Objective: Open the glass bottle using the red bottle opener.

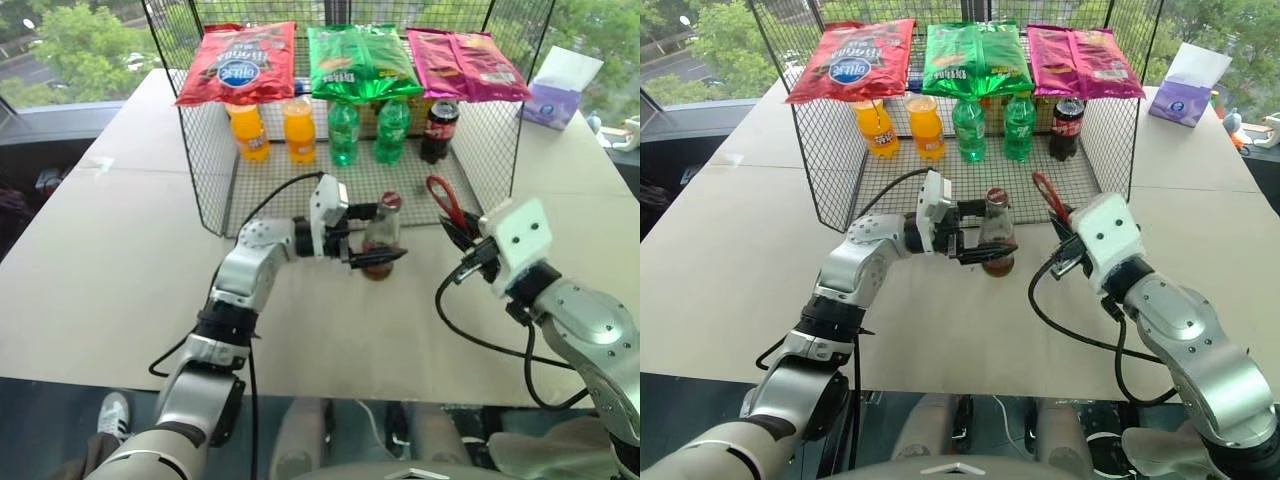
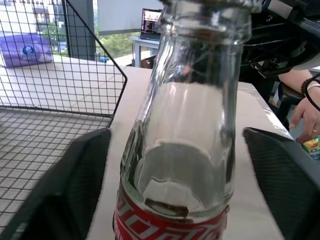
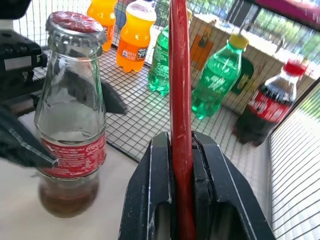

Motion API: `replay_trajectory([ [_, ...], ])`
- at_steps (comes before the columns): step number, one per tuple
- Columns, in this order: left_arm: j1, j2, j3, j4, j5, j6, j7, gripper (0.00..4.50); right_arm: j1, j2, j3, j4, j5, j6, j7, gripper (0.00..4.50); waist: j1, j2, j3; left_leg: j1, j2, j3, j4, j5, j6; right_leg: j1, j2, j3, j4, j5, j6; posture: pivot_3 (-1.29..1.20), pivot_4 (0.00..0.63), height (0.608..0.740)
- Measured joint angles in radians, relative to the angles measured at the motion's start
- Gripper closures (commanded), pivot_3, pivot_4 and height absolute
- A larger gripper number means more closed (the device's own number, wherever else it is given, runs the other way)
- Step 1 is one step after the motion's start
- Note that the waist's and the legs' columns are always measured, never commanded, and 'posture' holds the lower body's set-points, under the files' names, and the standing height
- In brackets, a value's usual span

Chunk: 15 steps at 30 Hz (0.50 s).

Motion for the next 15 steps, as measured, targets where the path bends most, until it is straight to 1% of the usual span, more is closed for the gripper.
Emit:
replay_trajectory([
  [1, -0.001, 0.004, 0.006, -0.001, 0.001, -0.001, -0.003, 1.99, -0.004, -0.003, 0.024, 0.001, -0.038, -0.017, 0.004, 4.5, 0.0, 0.0, 0.0, 0.0, 0.0, 0.0, 0.0, 0.0, 0.0, 0.0, 0.0, 0.0, 0.0, 0.0, 0.0, 0.0, 0.15, 0.74],
  [5, -0.005, 0.009, 0.007, -0.001, 0.001, 0.004, -0.006, 1.99, -0.025, -0.003, 0.07, 0.007, -0.115, -0.054, 0.007, 4.5, 0.0, 0.0, 0.0, 0.0, 0.0, 0.0, 0.0, 0.0, 0.0, 0.0, 0.0, 0.0, 0.0, 0.0, 0.0, 0.0, 0.15, 0.74],
  [10, -0.012, 0.01, 0.002, -0.02, 0.003, 0.042, 0.002, 1.99, -0.064, 0.015, 0.161, 0.054, -0.267, -0.125, 0.002, 4.5, 0.0, 0.0, 0.0, 0.0, 0.0, 0.0, 0.0, 0.0, 0.0, 0.0, 0.0, 0.0, 0.0, 0.0, 0.0, 0.0, 0.15, 0.74],
  [15, -0.022, 0.01, -0.002, -0.043, 0.002, 0.08, 0.017, 1.99, -0.082, 0.023, 0.234, 0.104, -0.386, -0.196, 0.001, 4.5, 0.0, 0.0, 0.0, 0.0, 0.0, 0.0, 0.0, 0.0, 0.0, 0.0, 0.0, 0.0, 0.0, 0.0, 0.0, 0.0, 0.15, 0.74],
])
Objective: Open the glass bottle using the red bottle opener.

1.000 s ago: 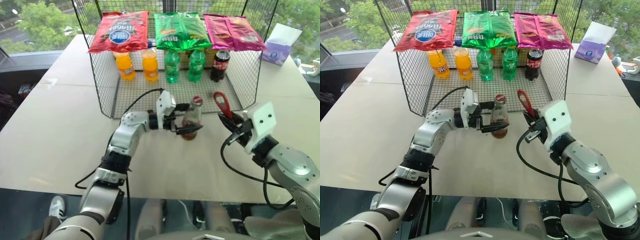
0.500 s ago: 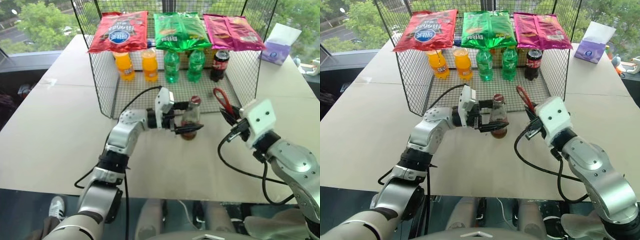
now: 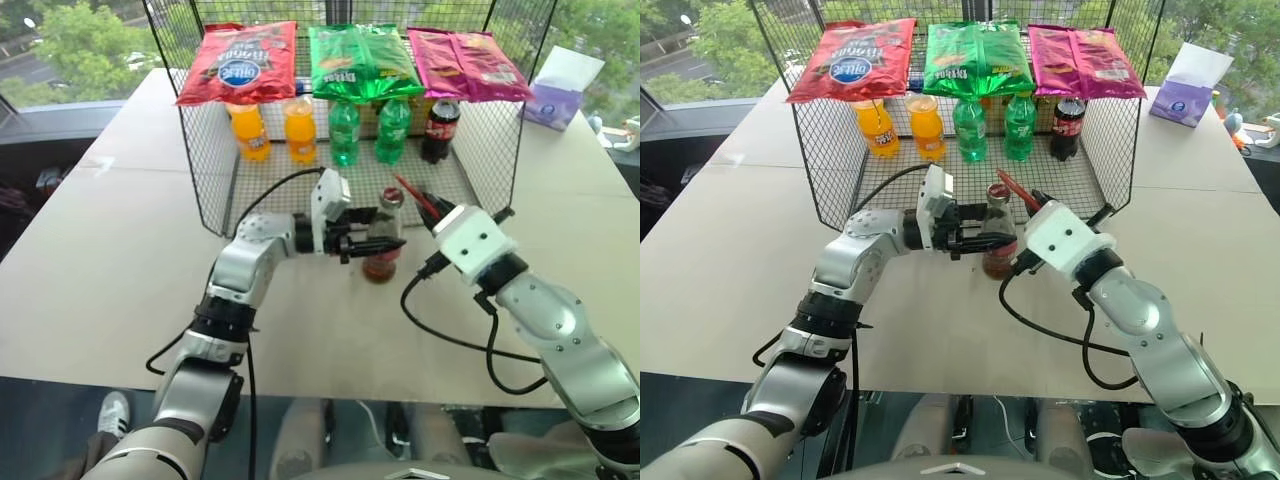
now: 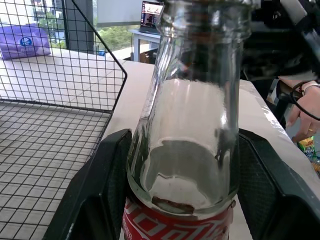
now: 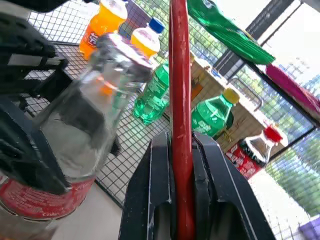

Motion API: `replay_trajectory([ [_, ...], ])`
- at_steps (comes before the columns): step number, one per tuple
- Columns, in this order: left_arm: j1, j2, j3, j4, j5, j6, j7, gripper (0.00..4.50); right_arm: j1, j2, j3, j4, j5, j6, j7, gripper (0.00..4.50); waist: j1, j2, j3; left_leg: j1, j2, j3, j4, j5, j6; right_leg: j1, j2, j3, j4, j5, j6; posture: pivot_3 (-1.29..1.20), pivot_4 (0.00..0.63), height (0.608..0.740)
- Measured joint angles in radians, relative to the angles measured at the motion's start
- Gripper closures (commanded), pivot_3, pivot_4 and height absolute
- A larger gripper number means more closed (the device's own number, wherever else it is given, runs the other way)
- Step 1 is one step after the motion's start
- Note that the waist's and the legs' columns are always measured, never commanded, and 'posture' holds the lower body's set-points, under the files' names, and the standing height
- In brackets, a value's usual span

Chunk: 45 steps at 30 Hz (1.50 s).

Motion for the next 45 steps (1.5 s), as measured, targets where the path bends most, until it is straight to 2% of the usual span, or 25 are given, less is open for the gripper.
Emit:
replay_trajectory([
  [3, -0.023, 0.0, -0.001, -0.031, 0.0, 0.049, 0.02, 1.99, -0.002, 0.018, 0.047, 0.08, -0.135, -0.117, -0.018, 4.5, 0.0, 0.0, 0.0, 0.0, 0.0, 0.0, 0.0, 0.0, 0.0, 0.0, 0.0, 0.0, 0.0, 0.0, 0.0, 0.0, 0.15, 0.74],
  [6, -0.027, 0.0, -0.002, -0.042, -0.001, 0.064, 0.026, 1.99, 0.011, 0.028, 0.053, 0.107, -0.202, -0.179, -0.023, 4.5, -0.001, 0.0, 0.0, 0.0, 0.0, 0.0, 0.0, 0.0, 0.0, 0.0, 0.0, 0.0, 0.0, 0.0, 0.0, 0.0, 0.15, 0.74],
  [14, -0.026, 0.01, -0.019, -0.047, 0.006, 0.074, 0.015, 1.99, 0.056, 0.068, 0.053, 0.158, -0.315, -0.3, -0.024, 4.5, -0.001, 0.0, 0.0, 0.0, 0.0, 0.001, 0.001, 0.0, -0.001, 0.0, 0.0, 0.001, 0.001, 0.0, 0.0, 0.0, 0.15, 0.74],
  [20, -0.009, 0.017, -0.027, -0.03, 0.032, 0.018, -0.013, 1.99, 0.091, 0.098, 0.028, 0.174, -0.34, -0.338, -0.011, 4.5, 0.0, 0.0, 0.0, 0.001, 0.0, 0.001, 0.001, 0.0, -0.001, 0.0, 0.0, 0.001, 0.001, 0.0, 0.0, 0.0, 0.15, 0.74],
  [22, -0.007, 0.015, -0.029, -0.026, 0.038, -0.001, -0.025, 1.1, 0.098, 0.098, 0.014, 0.175, -0.348, -0.343, 0.003, 4.5, 0.0, 0.0, 0.0, 0.001, 0.0, 0.001, 0.001, 0.0, 0.0, 0.0, 0.0, 0.001, 0.001, 0.0, 0.0, 0.0, 0.15, 0.74],
  [25, -0.006, 0.011, -0.025, -0.017, 0.039, -0.044, -0.031, 0.03, 0.114, 0.099, -0.002, 0.175, -0.354, -0.345, 0.017, 4.5, 0.0, 0.0, 0.0, 0.002, 0.0, 0.002, 0.001, 0.0, 0.0, 0.0, 0.0, 0.002, 0.002, 0.0, 0.0, 0.0, 0.15, 0.74],
  [37, -0.005, 0.002, -0.017, 0.016, 0.038, -0.078, -0.042, 0.03, 0.141, 0.147, -0.011, 0.195, -0.377, -0.345, 0.068, 4.5, -0.001, 0.0, 0.0, 0.002, 0.0, 0.002, 0.004, 0.0, 0.0, 0.0, 0.0, 0.003, 0.006, 0.0, 0.0, 0.0, 0.15, 0.74],
  [40, -0.002, 0.002, -0.017, 0.016, 0.038, -0.078, -0.044, 0.78, 0.141, 0.157, -0.026, 0.195, -0.379, -0.348, 0.071, 4.5, -0.001, 0.0, 0.0, 0.002, 0.0, 0.002, 0.005, 0.0, 0.0, 0.0, 0.0, 0.003, 0.008, 0.0, 0.0, 0.0, 0.15, 0.74],
  [43, -0.001, 0.003, -0.015, 0.016, 0.038, -0.077, -0.048, 2.17, 0.141, 0.172, -0.044, 0.196, -0.386, -0.35, 0.071, 4.5, -0.001, 0.0, 0.0, 0.002, 0.001, 0.002, 0.006, 0.0, 0.0, 0.0, 0.0, 0.003, 0.009, 0.0, 0.0, 0.0, 0.15, 0.74],
  [45, -0.001, 0.004, -0.016, 0.017, 0.038, -0.077, -0.052, 2.19, 0.141, 0.179, -0.048, 0.196, -0.387, -0.355, 0.07, 4.5, -0.001, 0.0, 0.0, 0.002, 0.001, 0.002, 0.006, 0.0, 0.0, 0.0, 0.0, 0.003, 0.009, 0.0, 0.0, 0.0, 0.15, 0.74],
])
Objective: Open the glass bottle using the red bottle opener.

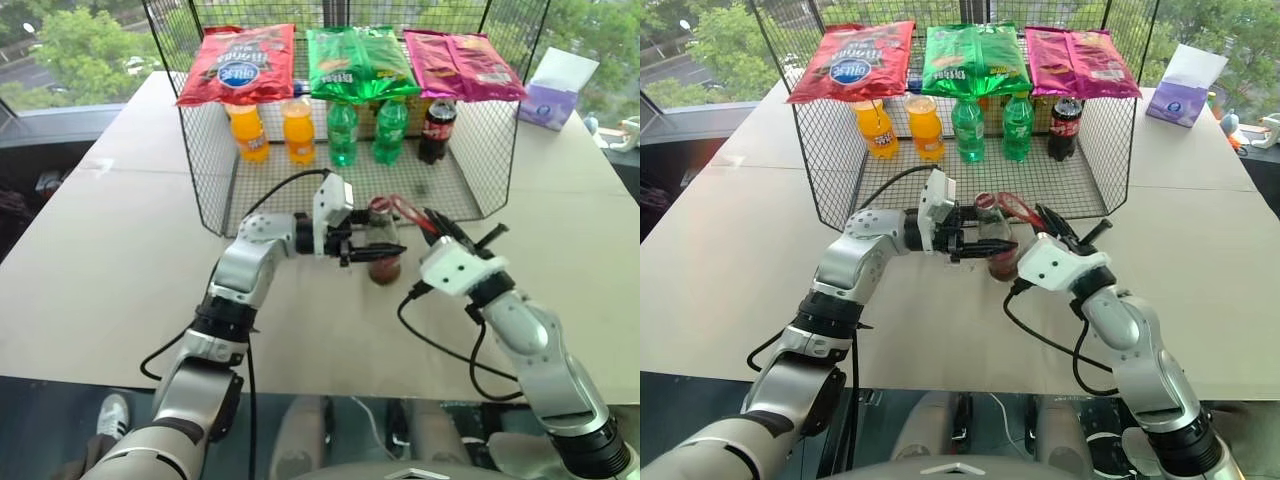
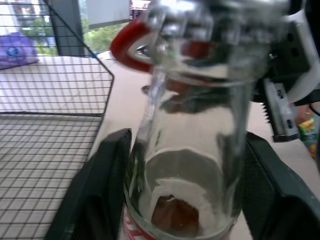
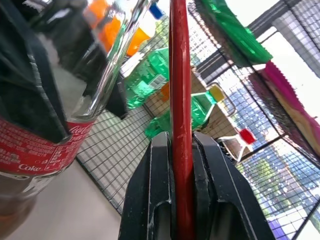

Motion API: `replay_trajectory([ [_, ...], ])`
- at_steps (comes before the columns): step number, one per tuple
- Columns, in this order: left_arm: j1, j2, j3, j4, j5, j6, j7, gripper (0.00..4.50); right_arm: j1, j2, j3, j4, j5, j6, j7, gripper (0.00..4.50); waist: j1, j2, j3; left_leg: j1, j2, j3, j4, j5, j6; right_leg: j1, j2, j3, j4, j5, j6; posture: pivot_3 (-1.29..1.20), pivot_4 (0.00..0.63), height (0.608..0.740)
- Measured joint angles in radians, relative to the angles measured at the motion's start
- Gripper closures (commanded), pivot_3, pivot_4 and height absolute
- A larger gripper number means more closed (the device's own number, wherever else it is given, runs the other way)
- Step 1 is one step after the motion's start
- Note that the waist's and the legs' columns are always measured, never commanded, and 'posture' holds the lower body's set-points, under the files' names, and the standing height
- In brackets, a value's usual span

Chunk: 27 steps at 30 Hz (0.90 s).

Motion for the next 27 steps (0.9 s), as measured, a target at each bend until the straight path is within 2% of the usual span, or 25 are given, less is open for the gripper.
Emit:
replay_trajectory([
  [12, -0.004, -0.003, 0.0, 0.0, -0.004, 0.018, 0.009, 2.19, 0.0, 0.062, -0.051, -0.001, -0.019, -0.005, -0.017, 4.5, 0.0, 0.0, 0.0, 0.0, 0.0, 0.0, 0.001, 0.0, 0.0, 0.0, 0.0, 0.0, 0.001, 0.0, 0.0, 0.0, 0.15, 0.74],
  [13, -0.005, -0.003, 0.0, 0.0, -0.008, 0.024, 0.007, 1.13, 0.0, 0.067, -0.056, -0.002, -0.02, -0.005, -0.017, 4.5, 0.0, 0.0, 0.0, 0.0, 0.0, 0.0, 0.001, 0.0, 0.0, 0.0, 0.0, 0.0, 0.001, 0.0, 0.0, 0.0, 0.15, 0.74],
  [14, -0.005, -0.005, 0.0, 0.0, -0.012, 0.026, 0.005, 0.87, 0.0, 0.07, -0.058, -0.002, -0.02, -0.005, -0.017, 4.5, 0.0, 0.0, 0.0, 0.0, 0.0, 0.0, 0.001, 0.0, 0.0, 0.0, 0.0, 0.001, 0.001, 0.0, 0.0, 0.0, 0.15, 0.74],
  [15, -0.007, -0.006, 0.0, 0.0, -0.017, 0.026, 0.005, 0.33, 0.0, 0.074, -0.06, -0.002, -0.02, -0.005, -0.017, 4.5, 0.0, 0.0, 0.0, 0.0, 0.0, 0.0, 0.001, 0.0, 0.0, -0.001, 0.0, 0.001, 0.001, 0.0, 0.0, 0.0, 0.15, 0.74],
  [16, -0.009, -0.007, 0.0, 0.0, -0.017, 0.025, 0.006, 0.1, 0.0, 0.077, -0.061, -0.003, -0.02, -0.005, -0.017, 4.5, 0.0, 0.0, 0.0, 0.0, 0.0, 0.0, 0.001, 0.0, 0.0, 0.0, 0.0, 0.001, 0.001, 0.0, 0.0, 0.0, 0.15, 0.74],
  [27, -0.016, -0.004, 0.003, 0.0, -0.02, 0.015, 0.008, 0.1, 0.0, 0.089, -0.072, -0.004, -0.022, -0.004, -0.016, 4.5, 0.0, 0.0, 0.0, 0.0, 0.0, 0.0, 0.001, 0.0, 0.0, -0.001, 0.0, 0.001, 0.002, 0.0, 0.0, 0.0, 0.15, 0.74],
])
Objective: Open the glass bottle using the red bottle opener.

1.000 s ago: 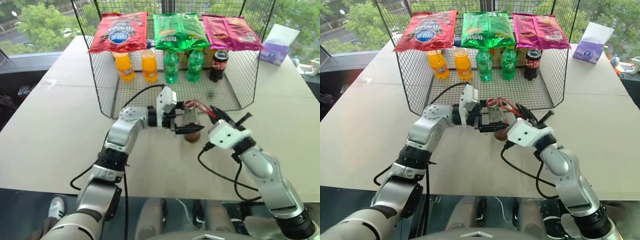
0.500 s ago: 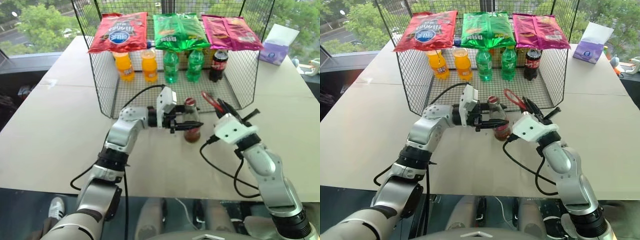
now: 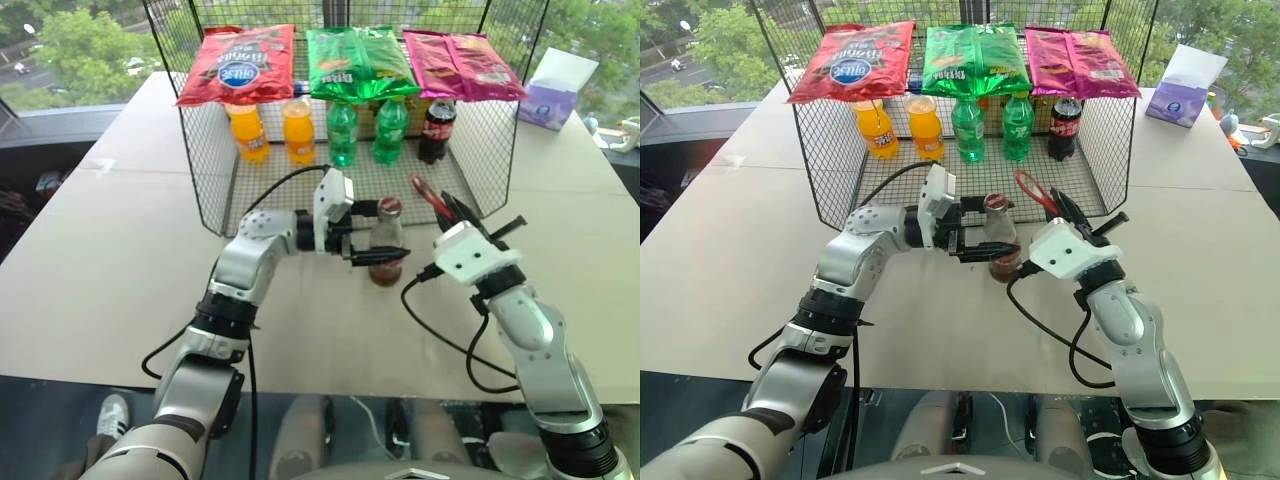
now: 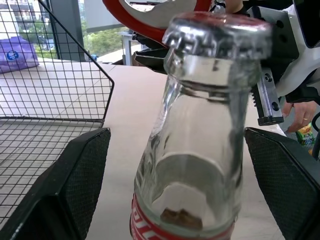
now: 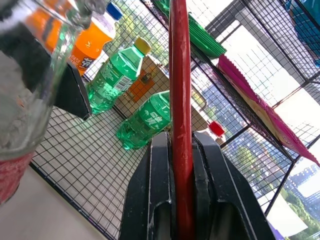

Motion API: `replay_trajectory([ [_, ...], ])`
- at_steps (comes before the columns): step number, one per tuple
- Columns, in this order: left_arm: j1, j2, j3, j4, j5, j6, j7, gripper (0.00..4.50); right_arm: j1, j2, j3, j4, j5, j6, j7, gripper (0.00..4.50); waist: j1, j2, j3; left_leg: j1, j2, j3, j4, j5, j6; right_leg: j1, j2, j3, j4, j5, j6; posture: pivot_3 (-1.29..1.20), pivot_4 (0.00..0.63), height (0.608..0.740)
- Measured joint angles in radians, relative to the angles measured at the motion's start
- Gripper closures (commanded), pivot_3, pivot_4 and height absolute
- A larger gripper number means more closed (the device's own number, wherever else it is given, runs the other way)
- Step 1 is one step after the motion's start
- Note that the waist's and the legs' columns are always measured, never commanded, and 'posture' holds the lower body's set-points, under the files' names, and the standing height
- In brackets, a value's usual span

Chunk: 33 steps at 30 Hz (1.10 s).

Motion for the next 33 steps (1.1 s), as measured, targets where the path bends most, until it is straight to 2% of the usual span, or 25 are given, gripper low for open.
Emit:
replay_trajectory([
  [10, 0.0, -0.012, -0.002, 0.001, 0.0, -0.012, 0.0, 0.1, 0.0, 0.0, 0.0, 0.0, 0.0, 0.0, 0.013, 4.5, 0.0, 0.0, 0.0, 0.0, 0.0, 0.0, 0.0, 0.0, 0.0, 0.0, 0.0, 0.0, 0.0, 0.0, 0.0, 0.0, 0.15, 0.74],
  [13, 0.0, -0.013, -0.003, 0.001, 0.0, -0.012, 0.0, 0.79, 0.0, 0.0, 0.0, 0.0, -0.002, 0.0, 0.019, 4.5, 0.0, 0.0, 0.0, 0.0, 0.0, 0.0, 0.0, 0.0, 0.0, 0.0, 0.0, 0.0, 0.0, 0.0, 0.0, 0.0, 0.15, 0.74],
  [14, -0.001, -0.013, -0.003, 0.001, 0.0, -0.012, 0.0, 1.21, 0.0, 0.0, 0.0, 0.0, -0.002, 0.0, 0.019, 4.5, 0.0, 0.0, 0.0, 0.0, 0.0, 0.0, 0.0, 0.0, 0.0, 0.0, 0.0, 0.0, 0.0, 0.0, 0.0, 0.0, 0.15, 0.74],
  [15, -0.001, -0.013, -0.003, 0.001, 0.0, -0.012, 0.0, 1.82, 0.0, 0.0, 0.0, 0.0, -0.002, 0.0, 0.019, 4.5, 0.0, 0.0, 0.0, 0.0, 0.0, 0.0, 0.0, 0.0, 0.0, 0.0, 0.0, 0.0, 0.0, 0.0, 0.0, 0.0, 0.15, 0.74],
  [17, -0.007, -0.018, 0.003, -0.001, -0.009, -0.015, -0.002, 2.51, 0.0, 0.0, 0.0, 0.0, -0.002, 0.0, 0.02, 4.5, 0.0, 0.0, 0.0, 0.0, 0.0, 0.0, 0.0, 0.0, 0.0, 0.0, 0.0, 0.0, 0.0, 0.0, 0.0, 0.0, 0.15, 0.74],
  [19, -0.023, -0.017, 0.007, -0.002, -0.013, -0.016, -0.002, 2.81, -0.001, 0.0, 0.0, 0.0, -0.002, -0.001, 0.02, 4.5, 0.001, 0.0, 0.0, 0.0, 0.0, 0.0, 0.0, 0.0, 0.0, 0.0, 0.0, 0.0, 0.0, 0.0, 0.0, 0.0, 0.15, 0.74],
  [25, -0.025, -0.019, 0.015, -0.013, -0.036, -0.015, -0.008, 3.28, -0.001, 0.0, 0.0, 0.0, -0.001, -0.001, 0.02, 4.5, 0.001, 0.0, 0.0, 0.0, 0.0, 0.0, 0.001, 0.0, 0.0, 0.0, 0.0, 0.0, 0.0, 0.0, 0.0, 0.0, 0.15, 0.74],
  [33, -0.023, -0.012, 0.011, -0.029, -0.036, -0.009, -0.008, 3.33, -0.001, 0.002, 0.0, 0.0, 0.0, -0.002, 0.02, 4.5, 0.001, 0.0, 0.0, 0.0, 0.0, 0.0, 0.001, 0.0, 0.0, 0.0, 0.0, 0.0, 0.001, -0.002, -0.004, 0.0, 0.15, 0.74],
])
